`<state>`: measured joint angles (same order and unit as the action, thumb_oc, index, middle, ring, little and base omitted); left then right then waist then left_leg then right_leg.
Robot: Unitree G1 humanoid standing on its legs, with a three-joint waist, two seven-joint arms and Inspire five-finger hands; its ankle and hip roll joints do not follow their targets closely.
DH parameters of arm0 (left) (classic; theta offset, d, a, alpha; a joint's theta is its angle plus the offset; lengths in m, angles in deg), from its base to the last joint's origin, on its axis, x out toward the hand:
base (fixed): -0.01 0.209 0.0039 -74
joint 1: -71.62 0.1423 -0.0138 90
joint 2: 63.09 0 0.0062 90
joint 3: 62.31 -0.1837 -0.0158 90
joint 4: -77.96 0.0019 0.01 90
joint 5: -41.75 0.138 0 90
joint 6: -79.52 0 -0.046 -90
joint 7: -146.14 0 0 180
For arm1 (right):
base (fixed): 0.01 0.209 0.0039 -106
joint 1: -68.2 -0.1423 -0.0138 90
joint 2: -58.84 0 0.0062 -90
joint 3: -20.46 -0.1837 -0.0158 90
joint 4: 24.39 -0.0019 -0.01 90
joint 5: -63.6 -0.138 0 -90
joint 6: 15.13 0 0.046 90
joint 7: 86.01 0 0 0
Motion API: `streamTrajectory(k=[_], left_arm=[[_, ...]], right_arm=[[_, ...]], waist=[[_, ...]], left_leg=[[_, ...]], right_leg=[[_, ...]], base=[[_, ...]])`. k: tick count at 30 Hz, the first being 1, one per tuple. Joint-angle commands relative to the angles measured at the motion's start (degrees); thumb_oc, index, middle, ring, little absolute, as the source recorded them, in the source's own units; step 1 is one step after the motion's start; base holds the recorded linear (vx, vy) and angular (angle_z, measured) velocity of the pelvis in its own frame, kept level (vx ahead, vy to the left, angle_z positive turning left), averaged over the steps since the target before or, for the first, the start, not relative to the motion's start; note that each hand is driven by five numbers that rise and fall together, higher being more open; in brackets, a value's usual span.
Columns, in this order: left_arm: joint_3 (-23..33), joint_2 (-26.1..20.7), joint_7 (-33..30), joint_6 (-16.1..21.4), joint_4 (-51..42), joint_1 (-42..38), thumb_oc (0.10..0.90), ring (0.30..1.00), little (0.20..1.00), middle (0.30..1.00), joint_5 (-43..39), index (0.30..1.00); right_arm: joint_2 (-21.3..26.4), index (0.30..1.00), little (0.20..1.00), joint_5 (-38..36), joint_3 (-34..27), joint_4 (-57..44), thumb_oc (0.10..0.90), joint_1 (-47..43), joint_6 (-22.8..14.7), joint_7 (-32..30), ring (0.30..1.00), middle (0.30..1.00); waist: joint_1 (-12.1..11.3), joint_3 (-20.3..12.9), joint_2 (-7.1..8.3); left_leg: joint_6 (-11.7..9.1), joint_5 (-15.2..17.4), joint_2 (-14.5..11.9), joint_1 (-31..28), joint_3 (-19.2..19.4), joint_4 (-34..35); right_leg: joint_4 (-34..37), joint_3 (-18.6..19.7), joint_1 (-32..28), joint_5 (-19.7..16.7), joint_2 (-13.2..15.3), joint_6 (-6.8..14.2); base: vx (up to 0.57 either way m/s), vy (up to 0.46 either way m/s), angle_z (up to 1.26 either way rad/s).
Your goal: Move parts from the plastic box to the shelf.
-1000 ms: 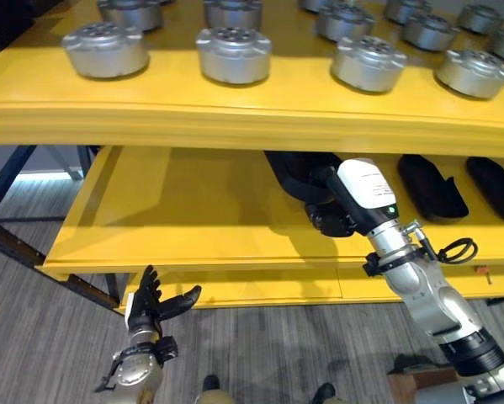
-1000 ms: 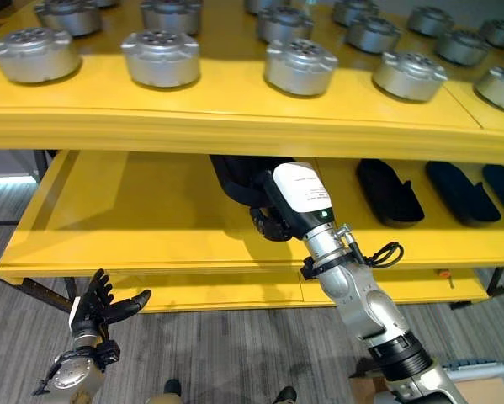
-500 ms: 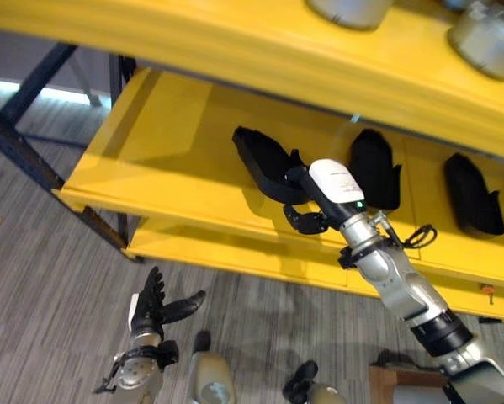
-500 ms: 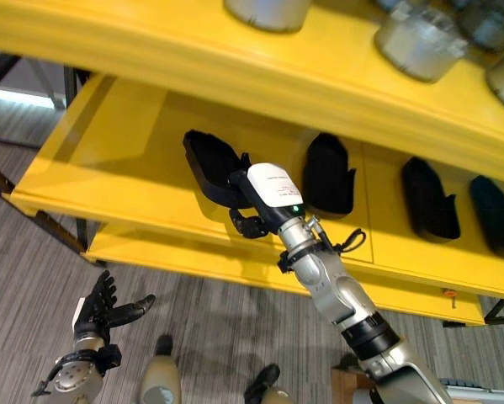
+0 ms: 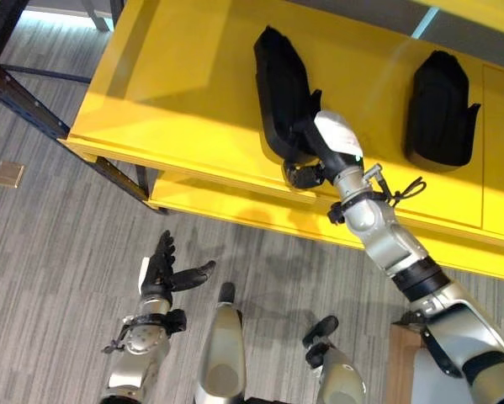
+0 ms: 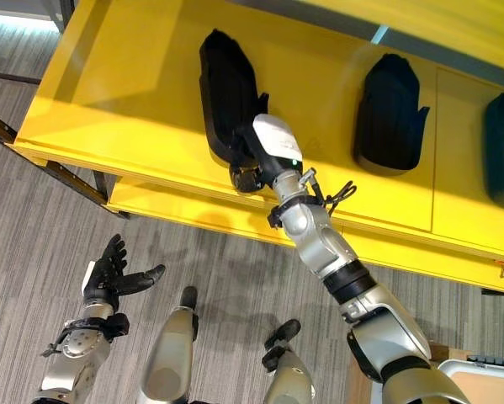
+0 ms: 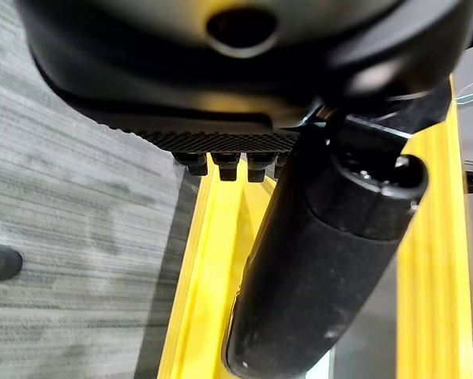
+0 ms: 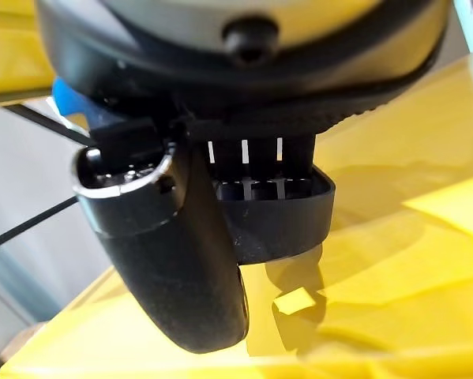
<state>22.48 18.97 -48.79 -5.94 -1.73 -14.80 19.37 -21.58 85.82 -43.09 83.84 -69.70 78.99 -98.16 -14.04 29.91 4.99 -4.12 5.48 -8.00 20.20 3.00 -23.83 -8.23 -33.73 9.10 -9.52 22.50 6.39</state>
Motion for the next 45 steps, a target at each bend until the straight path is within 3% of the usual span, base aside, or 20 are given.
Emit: streamTrajectory(k=[1,19,45], left_arm=[[-0.3,-2.2,-1.3,5.8,-6.2,1.1,0.900,1.000,1.000,1.000,-0.8,1.000],[-1.1,-2.4,-2.0,6.0,-6.0,0.3,0.900,1.000,1.000,1.000,-1.7,1.000],[-1.2,-2.5,-2.4,6.2,-5.7,0.1,0.900,1.000,1.000,1.000,-1.7,1.000]], right_arm=[[1.7,0.300,0.300,-2.0,-2.9,-6.0,0.400,-9.9,-2.2,-6.5,0.300,0.300],[-0.1,0.300,0.300,-3.9,-3.8,-1.2,0.400,-10.1,-1.1,-8.6,0.300,0.300],[-0.4,0.300,0.300,-4.0,-4.5,2.1,0.400,-10.2,-0.6,-10.1,0.300,0.300]], waist=[[0.3,-3.1,-0.46],[1.7,-1.8,-1.50],[2.2,-1.9,-1.51]], left_leg=[[2.0,-2.5,1.0,-4.9,4.3,7.7],[2.5,-2.6,1.6,-3.8,3.8,7.3],[2.7,-2.7,1.9,-4.2,3.8,8.2]], right_leg=[[-4.5,1.7,-2.3,-1.1,6.0,6.5],[-6.1,2.1,-0.5,-2.5,7.2,6.9],[-6.3,2.6,0.5,-4.2,7.3,7.4]], base=[[0.00,0.000,0.00],[0.00,0.000,0.00],[0.00,0.000,0.00]])
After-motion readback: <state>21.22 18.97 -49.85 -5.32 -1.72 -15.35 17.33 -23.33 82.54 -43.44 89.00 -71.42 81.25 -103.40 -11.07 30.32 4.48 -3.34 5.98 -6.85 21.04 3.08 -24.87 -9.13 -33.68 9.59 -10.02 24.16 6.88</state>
